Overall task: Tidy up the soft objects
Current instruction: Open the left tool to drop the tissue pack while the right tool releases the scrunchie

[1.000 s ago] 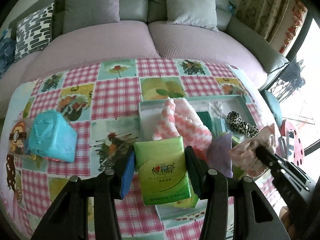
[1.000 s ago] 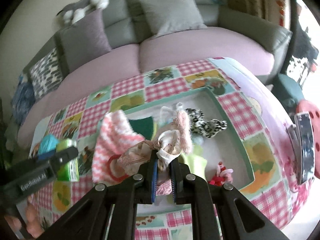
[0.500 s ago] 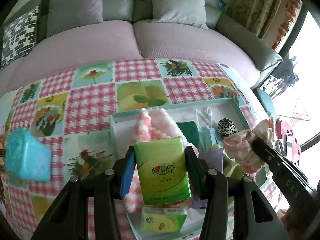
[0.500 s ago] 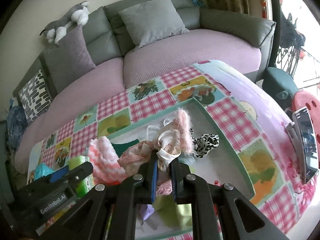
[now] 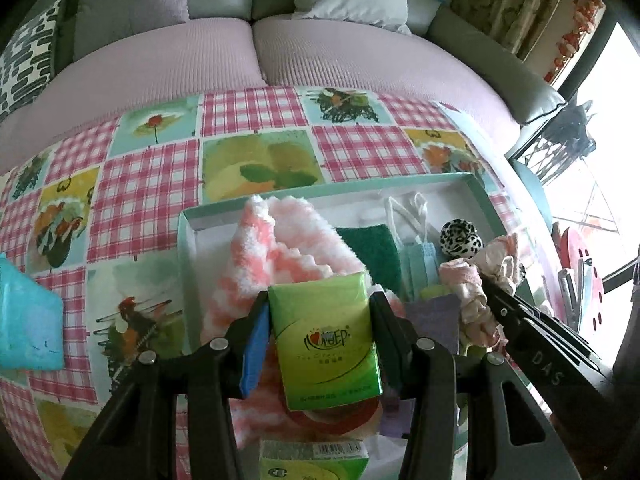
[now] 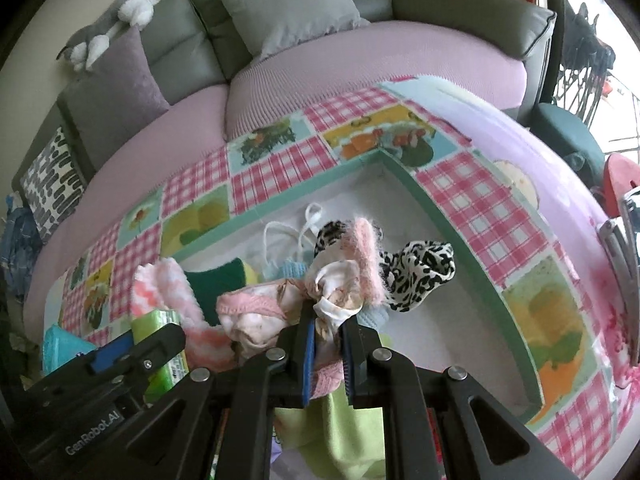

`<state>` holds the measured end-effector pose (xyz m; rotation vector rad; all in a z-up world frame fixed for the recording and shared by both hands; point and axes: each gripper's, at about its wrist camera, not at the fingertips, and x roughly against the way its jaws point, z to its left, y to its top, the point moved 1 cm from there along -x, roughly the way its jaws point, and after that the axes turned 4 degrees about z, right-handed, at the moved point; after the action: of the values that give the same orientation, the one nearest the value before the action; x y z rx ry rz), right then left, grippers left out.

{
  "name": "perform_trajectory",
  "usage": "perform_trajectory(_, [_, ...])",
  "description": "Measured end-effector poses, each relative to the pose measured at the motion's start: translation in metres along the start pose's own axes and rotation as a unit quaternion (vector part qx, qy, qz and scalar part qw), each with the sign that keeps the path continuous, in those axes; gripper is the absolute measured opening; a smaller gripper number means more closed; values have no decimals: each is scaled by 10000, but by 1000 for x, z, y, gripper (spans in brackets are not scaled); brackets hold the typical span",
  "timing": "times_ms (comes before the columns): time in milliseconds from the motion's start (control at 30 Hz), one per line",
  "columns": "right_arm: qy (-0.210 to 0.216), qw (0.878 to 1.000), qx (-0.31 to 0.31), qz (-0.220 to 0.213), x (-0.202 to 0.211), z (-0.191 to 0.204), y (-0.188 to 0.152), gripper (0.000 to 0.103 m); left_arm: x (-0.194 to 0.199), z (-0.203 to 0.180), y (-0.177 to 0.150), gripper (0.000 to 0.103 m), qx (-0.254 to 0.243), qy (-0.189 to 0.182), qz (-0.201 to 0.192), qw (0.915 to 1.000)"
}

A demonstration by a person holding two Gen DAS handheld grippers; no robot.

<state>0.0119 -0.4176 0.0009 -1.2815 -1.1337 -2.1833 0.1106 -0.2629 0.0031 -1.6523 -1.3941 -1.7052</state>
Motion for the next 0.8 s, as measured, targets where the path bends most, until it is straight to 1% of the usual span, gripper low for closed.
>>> perform_trajectory(267, [-32, 9999, 4, 120, -8, -1, -3, 15, -2, 2, 0, 51, 60, -25, 13, 10000])
perform_trajectory(367, [-9, 10000, -52, 38, 0, -2, -2, 15, -1, 2, 1, 52, 117, -29, 70, 9999])
perform_trajectory(467, [2, 10000, -75, -20, 6, -4, -1, 18, 4, 5, 1, 52, 204, -24, 106, 9997])
perform_trajectory(500, [-12, 10000, -84, -41, 9, -5, -1, 19, 8, 6, 1, 55, 226, -29, 90, 9997])
perform_trajectory(533, [-20, 9999, -89, -59, 12, -5, -1, 21, 11, 6, 0, 61, 240, -43, 49, 9997])
perform_trajectory(567, [-29, 9999, -102, -100, 16, -6, 0, 22, 15, 6, 0, 63, 251, -61, 4, 9997])
perform_trajectory(600, [-13, 9999, -107, -135, 19, -6, 0, 26, 18, 7, 0, 65, 258, -78, -39, 9996])
perform_trajectory(633, [5, 9998, -105, -171, 22, -5, 0, 32, 23, 7, 0, 65, 263, -83, -99, 9996])
perform_trajectory(700, [4, 9996, -77, -260, 30, -4, 1, 38, 29, 7, 1, 66, 266, -90, -159, 9995])
perform_trajectory(800, [-25, 9994, -21, -334, 39, -3, 0, 39, 37, 10, -1, 67, 301, -24, -232, 9993])
